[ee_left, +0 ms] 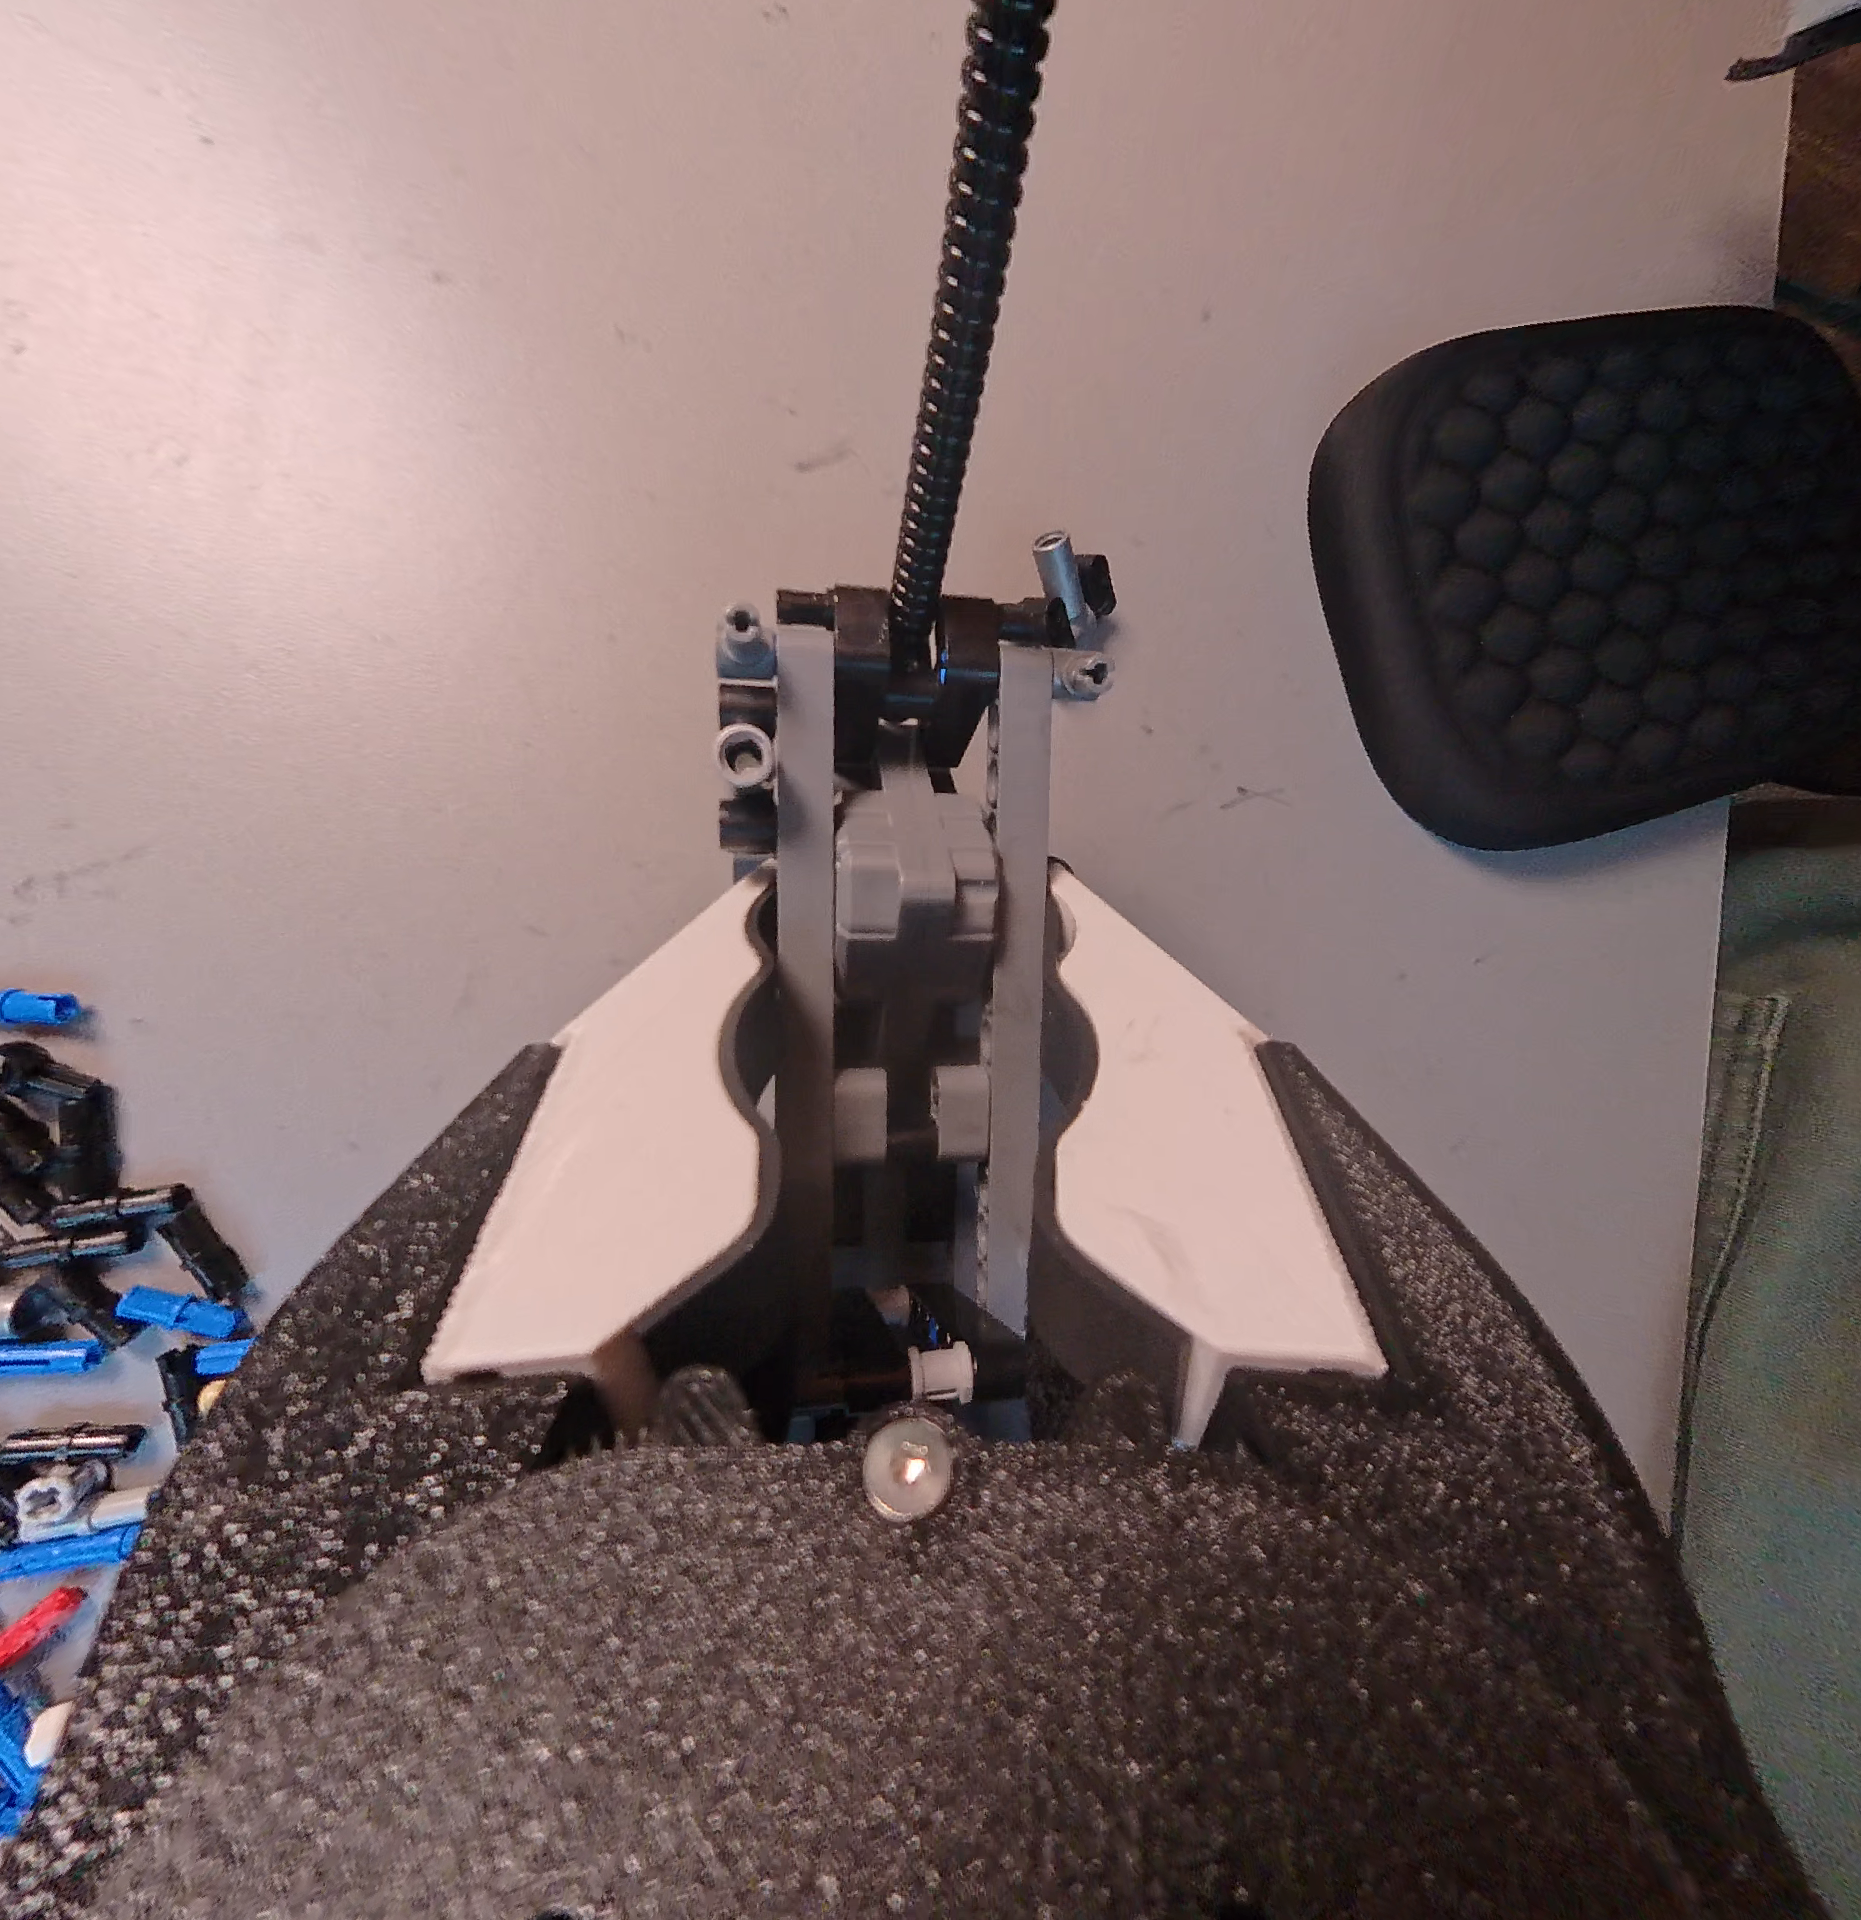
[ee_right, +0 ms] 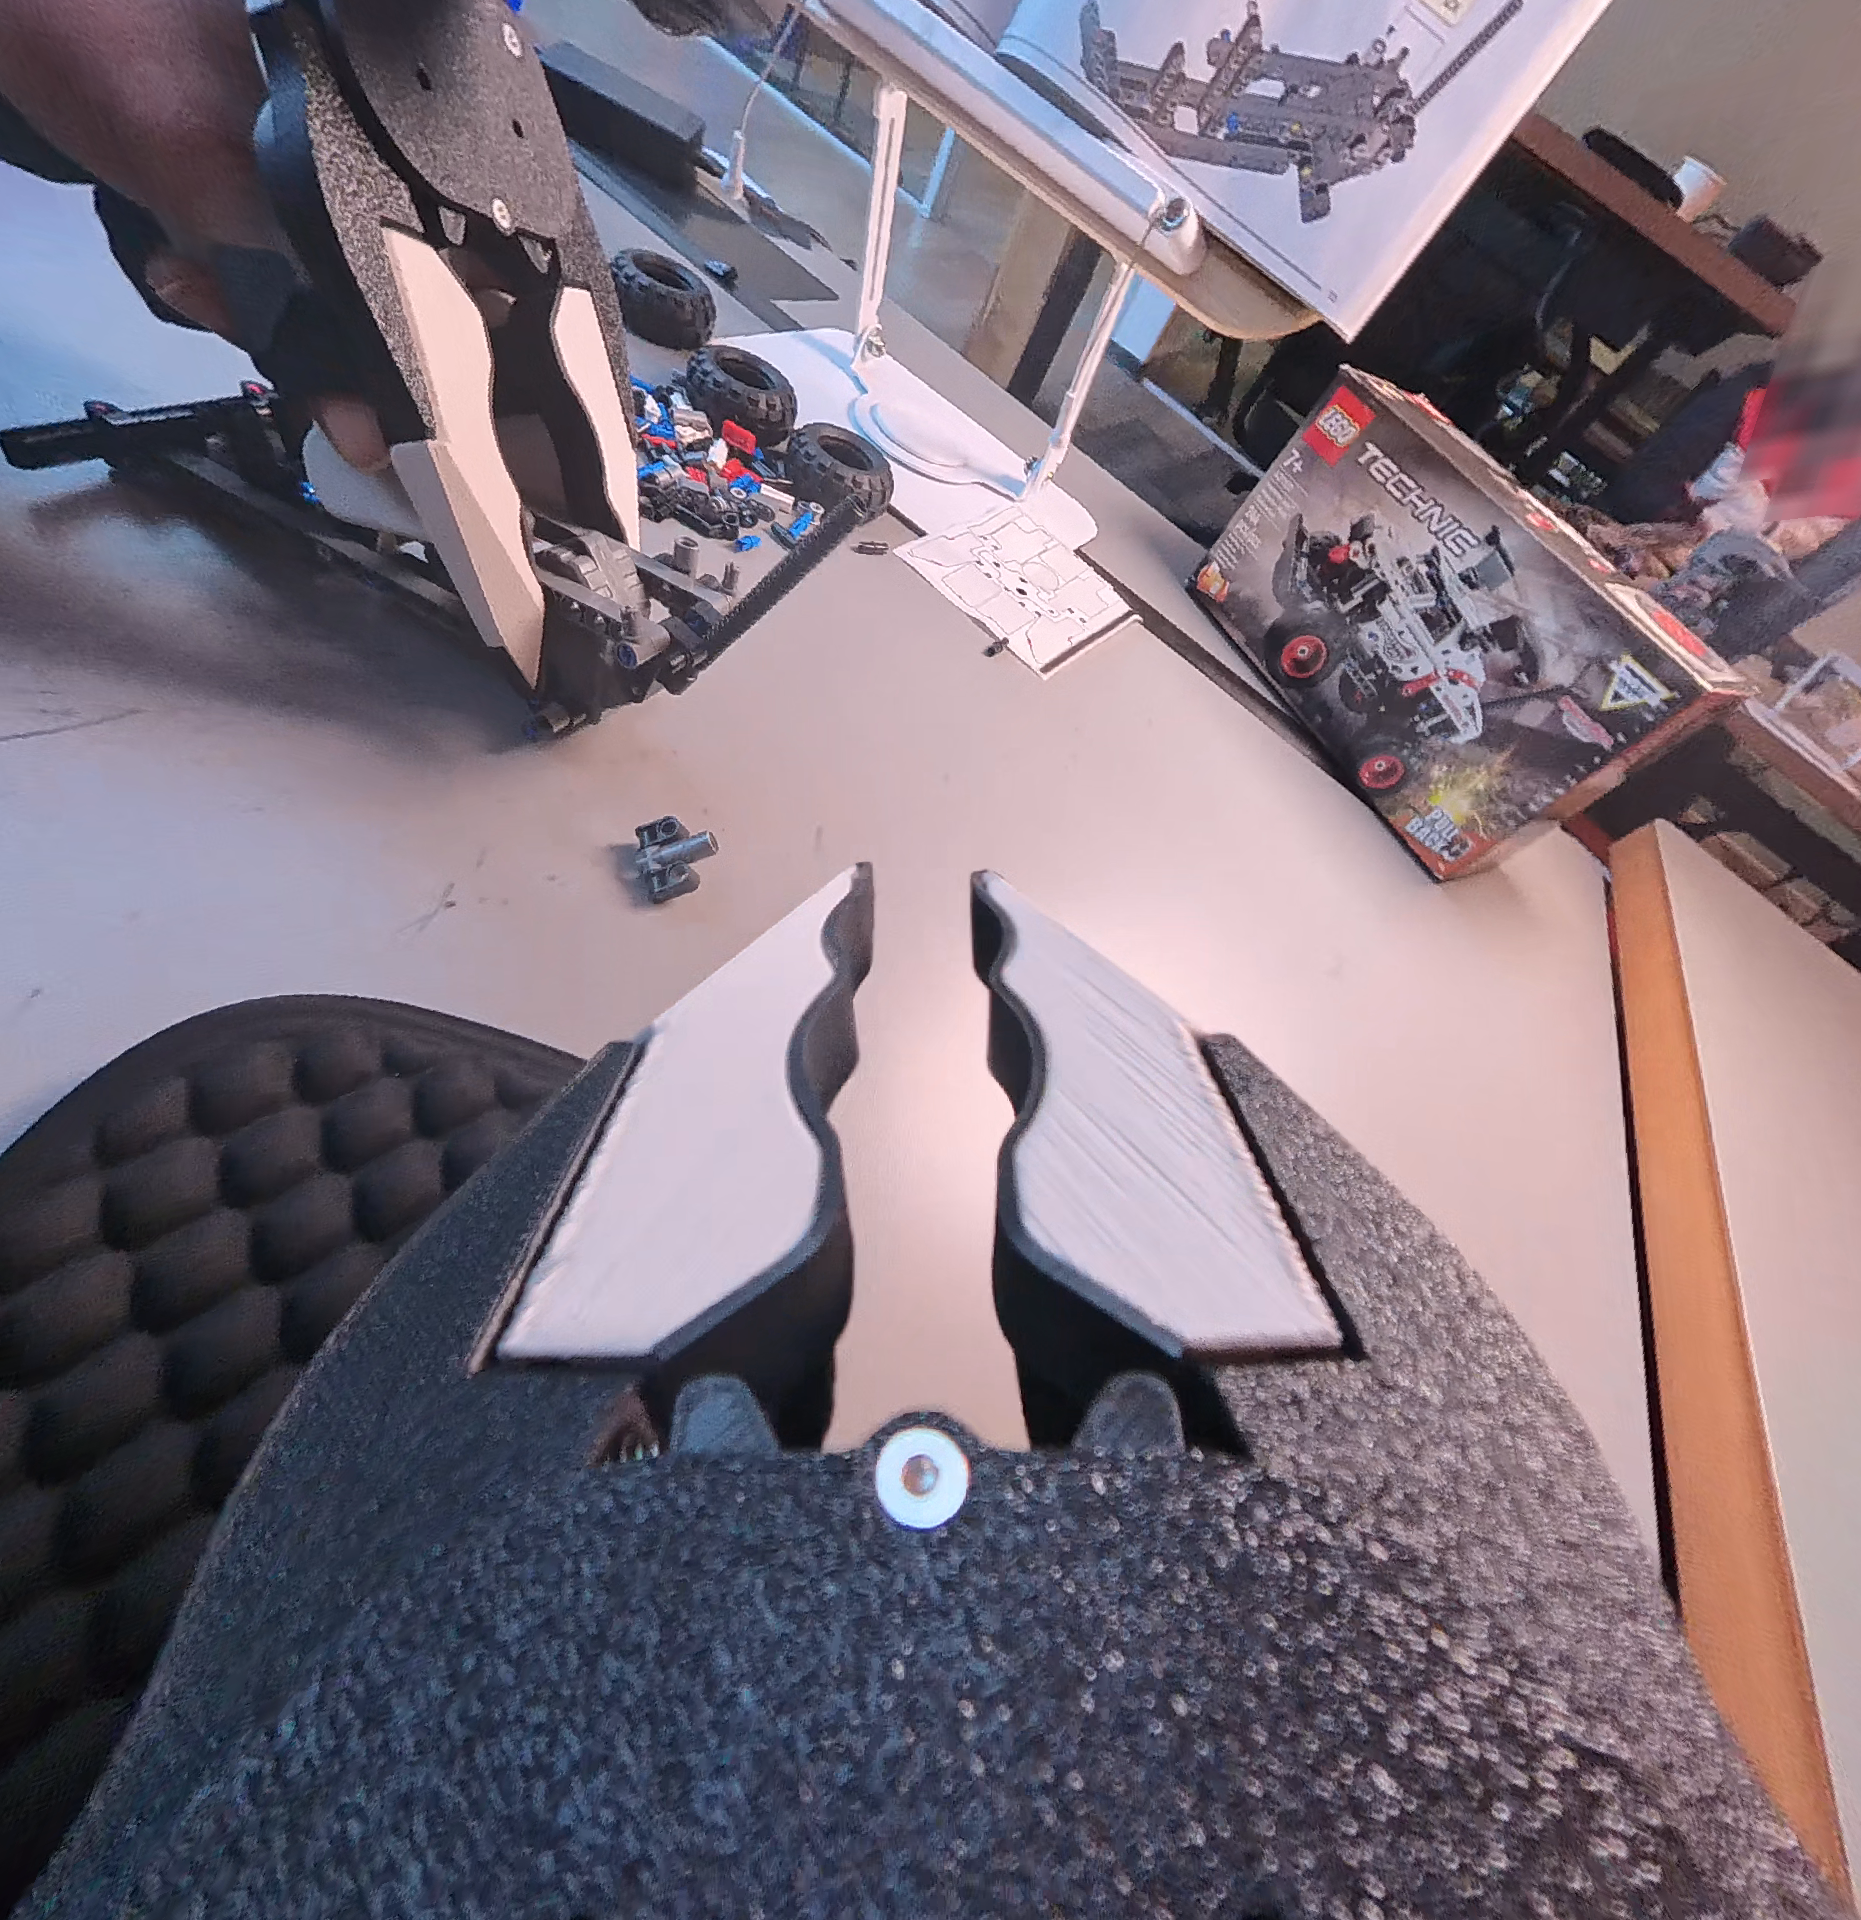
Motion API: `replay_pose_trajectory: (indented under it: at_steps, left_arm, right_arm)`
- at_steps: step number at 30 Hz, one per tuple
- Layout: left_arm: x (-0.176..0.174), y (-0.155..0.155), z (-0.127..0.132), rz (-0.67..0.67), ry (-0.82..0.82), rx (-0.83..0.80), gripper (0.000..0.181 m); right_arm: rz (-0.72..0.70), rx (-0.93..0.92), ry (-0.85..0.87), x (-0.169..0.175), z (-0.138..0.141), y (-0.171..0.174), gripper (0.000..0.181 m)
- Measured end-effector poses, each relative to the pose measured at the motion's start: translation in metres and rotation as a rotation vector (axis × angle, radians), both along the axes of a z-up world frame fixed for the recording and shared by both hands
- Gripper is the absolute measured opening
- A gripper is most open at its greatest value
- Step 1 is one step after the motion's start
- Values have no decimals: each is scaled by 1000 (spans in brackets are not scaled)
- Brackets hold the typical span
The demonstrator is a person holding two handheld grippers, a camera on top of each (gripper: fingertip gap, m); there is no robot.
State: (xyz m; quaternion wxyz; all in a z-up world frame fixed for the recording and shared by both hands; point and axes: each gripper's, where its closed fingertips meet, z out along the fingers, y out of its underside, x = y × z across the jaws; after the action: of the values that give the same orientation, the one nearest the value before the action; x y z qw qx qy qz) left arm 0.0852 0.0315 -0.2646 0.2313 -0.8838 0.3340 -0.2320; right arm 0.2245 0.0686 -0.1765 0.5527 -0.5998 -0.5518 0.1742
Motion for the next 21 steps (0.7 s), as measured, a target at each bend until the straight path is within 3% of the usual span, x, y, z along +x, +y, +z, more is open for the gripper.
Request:
replay_pose_trajectory:
  at_steps: [13, 21]
  left_arm:
    - [5, -5, 1, -30, 1, 13, 58]
    - [8, -8, 4, -25, 4, 58, 80]
  right_arm:
    - [-132, -16, -18, 46, 11, -24, 40]
    - [-170, -24, 23, 72, 7, -34, 41]
